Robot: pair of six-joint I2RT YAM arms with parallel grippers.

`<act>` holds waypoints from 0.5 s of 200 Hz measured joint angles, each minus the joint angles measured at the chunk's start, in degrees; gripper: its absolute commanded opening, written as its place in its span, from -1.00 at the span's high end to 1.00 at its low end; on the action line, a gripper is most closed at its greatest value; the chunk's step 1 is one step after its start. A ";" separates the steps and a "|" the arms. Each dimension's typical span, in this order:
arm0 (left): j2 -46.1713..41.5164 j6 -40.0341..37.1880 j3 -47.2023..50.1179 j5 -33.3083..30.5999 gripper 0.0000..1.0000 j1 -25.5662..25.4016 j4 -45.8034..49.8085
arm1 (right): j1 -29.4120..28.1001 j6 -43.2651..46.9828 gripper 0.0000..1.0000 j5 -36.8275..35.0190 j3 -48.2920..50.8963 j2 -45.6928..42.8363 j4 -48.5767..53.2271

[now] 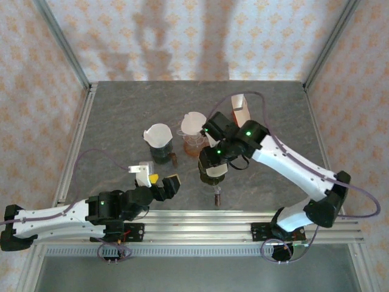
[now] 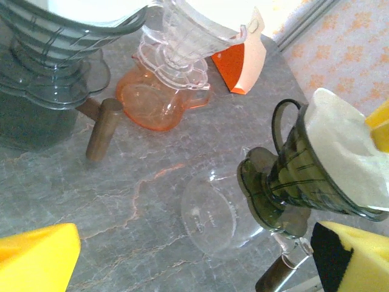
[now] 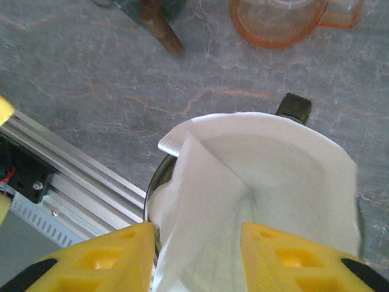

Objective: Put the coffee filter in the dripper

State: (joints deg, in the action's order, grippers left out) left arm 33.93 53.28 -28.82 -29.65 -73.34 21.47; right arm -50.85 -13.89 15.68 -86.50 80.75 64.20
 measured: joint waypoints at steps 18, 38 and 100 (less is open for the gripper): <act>1.77 -2.01 -3.06 1.07 -0.70 0.66 0.17 | 0.00 -0.72 0.09 -1.16 1.25 -3.96 -0.85; 5.14 -4.42 -8.00 3.69 -0.54 2.89 0.46 | 0.00 -1.73 0.06 -3.54 4.26 -8.94 -2.56; 25.03 -13.75 -29.24 13.60 0.07 9.70 7.17 | 0.00 -3.98 0.06 -12.85 14.23 -17.64 -6.10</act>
State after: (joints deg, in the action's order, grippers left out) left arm 58.96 39.53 -58.06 -16.05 -63.64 28.64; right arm -50.85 -17.87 2.83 -72.27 63.11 58.11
